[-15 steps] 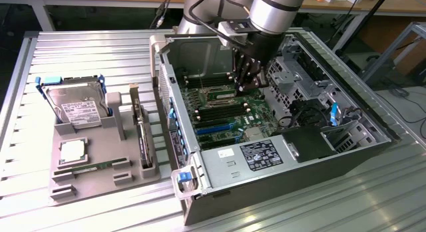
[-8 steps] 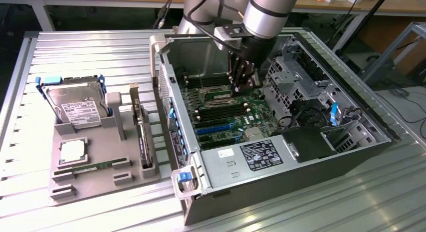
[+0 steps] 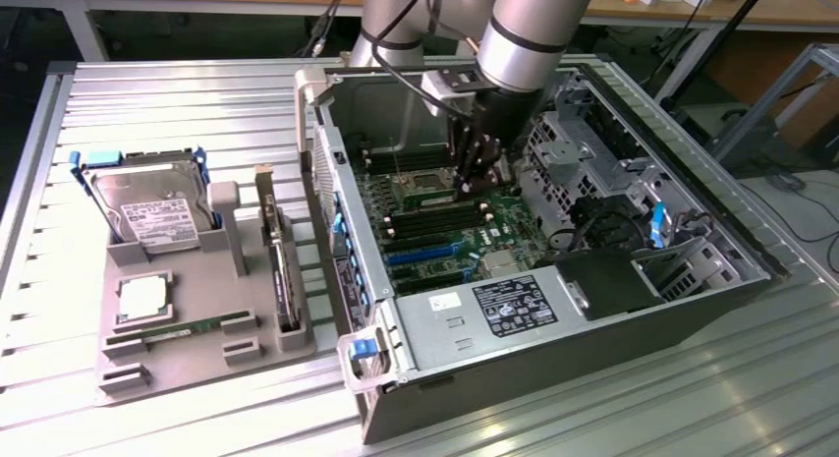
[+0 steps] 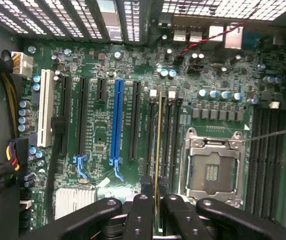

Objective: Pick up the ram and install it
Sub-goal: 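Insert the ram into the slot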

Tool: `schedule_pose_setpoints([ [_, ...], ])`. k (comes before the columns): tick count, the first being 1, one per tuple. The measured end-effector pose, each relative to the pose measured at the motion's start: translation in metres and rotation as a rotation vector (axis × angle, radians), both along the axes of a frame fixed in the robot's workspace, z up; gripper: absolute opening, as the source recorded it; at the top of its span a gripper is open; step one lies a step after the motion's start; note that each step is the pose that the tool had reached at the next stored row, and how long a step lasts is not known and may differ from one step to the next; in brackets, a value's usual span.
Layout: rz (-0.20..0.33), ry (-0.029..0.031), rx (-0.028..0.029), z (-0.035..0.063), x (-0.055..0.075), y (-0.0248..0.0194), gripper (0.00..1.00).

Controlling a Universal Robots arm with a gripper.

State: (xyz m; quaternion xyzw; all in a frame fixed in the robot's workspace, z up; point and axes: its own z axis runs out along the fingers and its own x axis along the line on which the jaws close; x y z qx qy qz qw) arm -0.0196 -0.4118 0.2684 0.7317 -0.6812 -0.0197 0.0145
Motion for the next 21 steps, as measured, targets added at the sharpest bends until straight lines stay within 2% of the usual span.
schedule_pose_setpoints([
  [3,-0.005,0.0000,0.0001,-0.0091,0.000,-0.0031,0.14],
  [5,-0.044,-0.0001,0.0001,-0.0167,0.000,-0.0031,0.14],
  [8,-0.050,0.0002,-0.0011,-0.0178,0.000,-0.0030,0.14],
  [10,-0.050,-0.0001,-0.0074,-0.0194,-0.001,0.0043,0.14],
  [15,-0.036,0.0000,-0.0080,-0.0283,-0.002,0.0037,0.14],
  [21,-0.032,0.0000,-0.0080,-0.0293,-0.001,0.0037,0.14],
])
